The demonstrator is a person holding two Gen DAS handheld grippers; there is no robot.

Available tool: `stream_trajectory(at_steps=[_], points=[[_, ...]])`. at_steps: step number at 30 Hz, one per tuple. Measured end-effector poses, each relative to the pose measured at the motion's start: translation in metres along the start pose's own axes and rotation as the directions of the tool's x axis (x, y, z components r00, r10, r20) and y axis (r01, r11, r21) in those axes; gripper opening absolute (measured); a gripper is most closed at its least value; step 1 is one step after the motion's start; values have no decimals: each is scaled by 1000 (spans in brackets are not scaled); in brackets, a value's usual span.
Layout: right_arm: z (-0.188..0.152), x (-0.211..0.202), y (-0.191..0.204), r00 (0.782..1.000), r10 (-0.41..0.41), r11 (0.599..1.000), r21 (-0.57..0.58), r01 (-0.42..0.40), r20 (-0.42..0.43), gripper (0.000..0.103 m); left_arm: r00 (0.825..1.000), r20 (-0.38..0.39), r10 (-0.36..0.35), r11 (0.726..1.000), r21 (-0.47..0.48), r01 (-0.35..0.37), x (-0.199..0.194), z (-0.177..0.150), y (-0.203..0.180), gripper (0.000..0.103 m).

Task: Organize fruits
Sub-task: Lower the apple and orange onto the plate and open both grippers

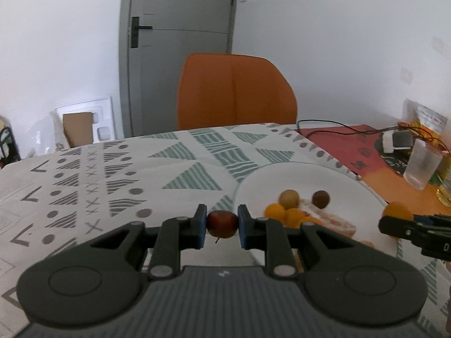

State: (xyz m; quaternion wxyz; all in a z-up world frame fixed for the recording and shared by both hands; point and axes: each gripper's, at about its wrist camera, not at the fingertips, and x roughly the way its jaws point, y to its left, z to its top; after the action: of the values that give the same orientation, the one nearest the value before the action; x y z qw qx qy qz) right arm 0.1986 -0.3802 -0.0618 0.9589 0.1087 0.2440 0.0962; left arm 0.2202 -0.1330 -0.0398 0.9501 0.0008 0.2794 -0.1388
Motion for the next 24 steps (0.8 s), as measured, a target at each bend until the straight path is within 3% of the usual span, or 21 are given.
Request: stream_trajectory(at_steps=[10, 24], points=[[4, 8, -5, 1000, 10, 1000, -4, -10, 6, 37, 998, -17, -68, 996, 54, 69, 10, 1, -29, 23], [20, 21, 6, 1000, 7, 998, -58, -6, 28, 37, 1000, -22, 3, 999, 50, -2, 2, 4, -11, 31]])
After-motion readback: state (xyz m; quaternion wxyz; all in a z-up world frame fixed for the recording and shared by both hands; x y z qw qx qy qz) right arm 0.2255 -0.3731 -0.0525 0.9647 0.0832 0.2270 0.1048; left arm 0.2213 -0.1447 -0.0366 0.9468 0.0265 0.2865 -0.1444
